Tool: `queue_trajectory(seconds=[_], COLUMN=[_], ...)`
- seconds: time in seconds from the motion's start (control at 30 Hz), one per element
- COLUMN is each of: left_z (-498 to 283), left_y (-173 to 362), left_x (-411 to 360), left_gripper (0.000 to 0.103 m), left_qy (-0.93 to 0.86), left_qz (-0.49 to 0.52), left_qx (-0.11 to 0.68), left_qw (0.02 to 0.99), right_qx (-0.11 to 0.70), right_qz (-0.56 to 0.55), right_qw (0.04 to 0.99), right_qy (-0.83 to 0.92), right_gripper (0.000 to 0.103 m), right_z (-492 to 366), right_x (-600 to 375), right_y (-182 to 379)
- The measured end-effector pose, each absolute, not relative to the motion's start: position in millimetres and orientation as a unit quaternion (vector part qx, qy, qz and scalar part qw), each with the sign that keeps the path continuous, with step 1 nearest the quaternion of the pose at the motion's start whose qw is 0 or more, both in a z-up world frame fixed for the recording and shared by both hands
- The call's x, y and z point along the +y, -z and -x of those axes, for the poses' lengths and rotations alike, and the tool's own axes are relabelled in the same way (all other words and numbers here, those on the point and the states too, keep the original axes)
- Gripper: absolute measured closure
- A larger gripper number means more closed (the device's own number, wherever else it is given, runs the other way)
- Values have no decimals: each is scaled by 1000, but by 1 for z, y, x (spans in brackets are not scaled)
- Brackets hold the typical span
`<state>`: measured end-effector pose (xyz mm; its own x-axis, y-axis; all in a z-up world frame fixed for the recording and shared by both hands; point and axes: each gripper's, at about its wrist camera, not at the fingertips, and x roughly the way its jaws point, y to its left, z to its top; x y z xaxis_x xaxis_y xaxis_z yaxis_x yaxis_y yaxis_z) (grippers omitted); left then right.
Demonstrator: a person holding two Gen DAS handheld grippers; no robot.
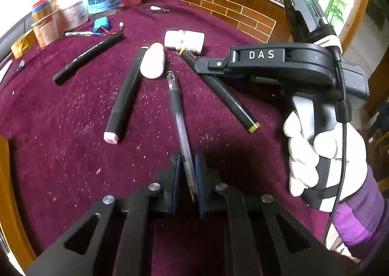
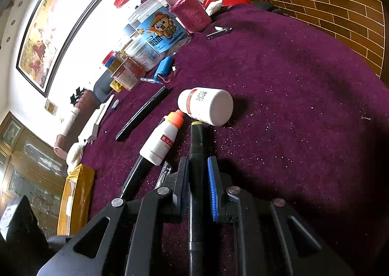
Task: Organize rigid objects
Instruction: 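Grasp a clear ballpoint pen with the left tool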
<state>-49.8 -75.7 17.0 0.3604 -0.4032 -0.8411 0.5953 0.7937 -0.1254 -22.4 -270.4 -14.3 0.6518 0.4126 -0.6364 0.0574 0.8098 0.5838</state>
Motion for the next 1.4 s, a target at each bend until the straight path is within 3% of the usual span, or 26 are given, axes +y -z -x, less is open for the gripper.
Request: queue_trajectory(seconds=[0.37, 0.43, 0.5, 0.57, 0.87, 1.0, 1.1, 1.33, 1.4], left_z=[44, 45, 46, 44, 26, 27, 32, 32, 29], left_y=[-16, -17, -18, -19, -16, -15, -16, -14, -14], left_x=[-57, -52, -47, -46, -94, -109, -98, -90, -100], left_gripper=[90, 85, 69, 60, 60, 93, 97, 93, 73], left_qy=[296, 294, 295, 294, 300, 282, 283, 271, 271], left_qz=[-25, -15, -11, -10, -63, -118, -118, -96, -105], left_qx=[483, 484, 480, 476, 471, 446, 453, 461, 454], left_qw=[824, 824, 826, 829, 827, 841, 838, 840, 842], right_qx=[404, 404, 404, 404, 404, 404, 404, 403, 403], right_qz=[-296, -295, -296, -296, -297, -301, -305, -310, -311], right_qw=[859, 860, 859, 859, 859, 858, 856, 854, 854], right_qy=[-104, -104, -104, -104, -105, -105, -107, -108, -109], right_gripper=[89, 89, 89, 89, 89, 89, 89, 89, 89], right_z=[22, 22, 22, 22, 22, 21, 21, 22, 22], right_x=[-271, -271, -271, -271, -272, -272, -273, -275, -275], right_y=[15, 15, 15, 15, 15, 15, 15, 17, 17])
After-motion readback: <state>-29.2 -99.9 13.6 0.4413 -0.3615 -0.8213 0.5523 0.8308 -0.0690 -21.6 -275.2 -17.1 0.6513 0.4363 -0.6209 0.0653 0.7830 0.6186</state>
